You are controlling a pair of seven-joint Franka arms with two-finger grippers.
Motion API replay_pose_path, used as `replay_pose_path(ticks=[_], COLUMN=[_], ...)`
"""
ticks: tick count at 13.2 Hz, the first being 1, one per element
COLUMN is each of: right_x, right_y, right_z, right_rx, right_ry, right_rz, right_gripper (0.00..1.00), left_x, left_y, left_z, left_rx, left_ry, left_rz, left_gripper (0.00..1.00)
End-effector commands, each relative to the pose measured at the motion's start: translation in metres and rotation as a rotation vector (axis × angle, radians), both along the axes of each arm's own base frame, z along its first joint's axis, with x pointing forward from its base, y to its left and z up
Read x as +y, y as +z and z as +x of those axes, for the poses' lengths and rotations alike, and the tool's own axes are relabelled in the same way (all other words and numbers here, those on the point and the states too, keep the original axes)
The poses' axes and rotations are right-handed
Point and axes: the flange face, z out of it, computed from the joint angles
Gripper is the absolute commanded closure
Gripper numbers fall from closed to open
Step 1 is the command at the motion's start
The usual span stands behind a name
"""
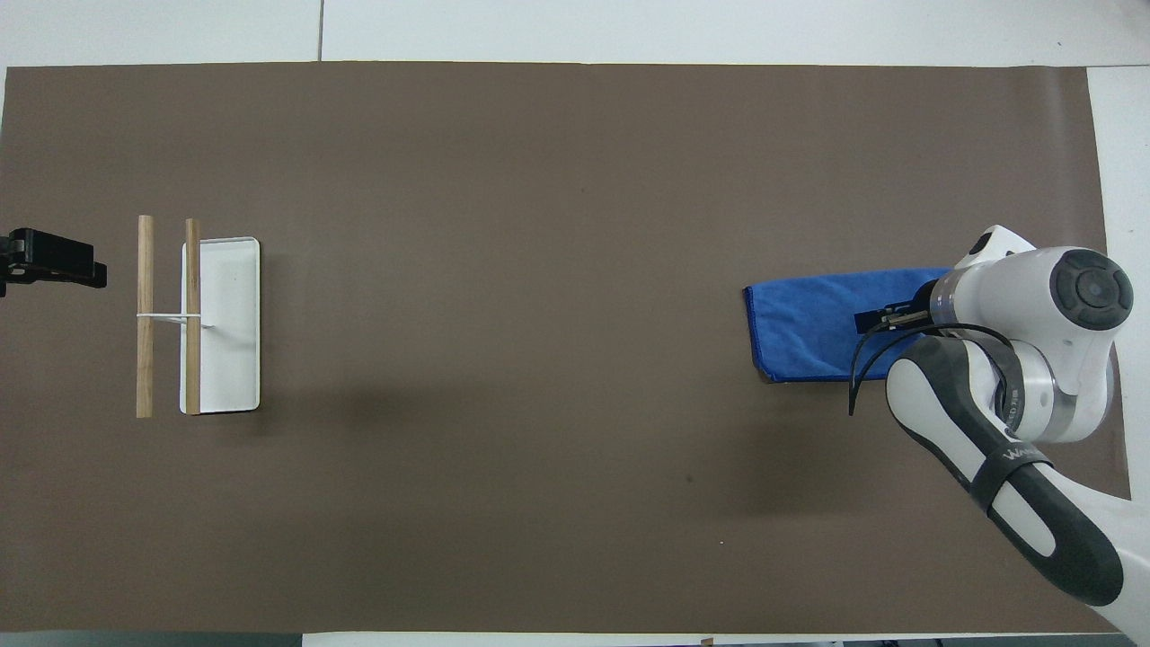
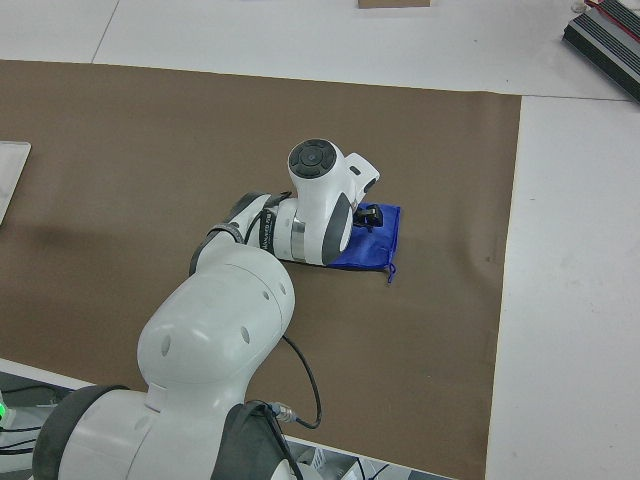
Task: Right arm passes towel to left arm to hang
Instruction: 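Reach the right gripper down and grasp the blue towel's edge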
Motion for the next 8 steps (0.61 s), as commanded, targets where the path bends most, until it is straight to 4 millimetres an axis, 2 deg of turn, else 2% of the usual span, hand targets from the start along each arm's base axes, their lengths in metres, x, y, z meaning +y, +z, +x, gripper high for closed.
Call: replay_pose_path(ticks=[1, 2, 3, 4, 5, 8], right_x=[-0.009, -0.013, -0.015, -0.015, -0.015, -0.008], right_y=[-0.005, -0.005, -0.007, -0.007, -0.008, 0.004], right_z=[-0.011, -0.012, -0.015, -0.015, -0.015, -0.005], right_rx=[0.006, 0.008, 0.013, 0.014, 0.016, 0.020], right_ry=[0.016, 0.024, 0.041, 0.047, 0.049, 0.056], right_rz=[0.008, 0.007, 0.007, 0.006, 0.007, 0.008], right_gripper=[0.08, 0.23, 0.46, 0.78, 1.00, 1.00], left_x=[0.001, 0.001, 0.001, 0.001, 0.001, 0.001], left_y=[0.003, 0.003, 0.003, 0.003, 0.003, 0.003], left_z=[-0.006, -0.006, -0.006, -0.006, -0.006, -0.006], left_rx=[0.002, 0.002, 0.002, 0.002, 0.002, 0.002], left_ry=[0.011, 0.011, 0.011, 0.011, 0.011, 0.011], left_rz=[0.020, 0.020, 0.020, 0.020, 0.020, 0.020], left_gripper=[0.00, 0.00, 0.00, 0.00, 0.00, 0.00])
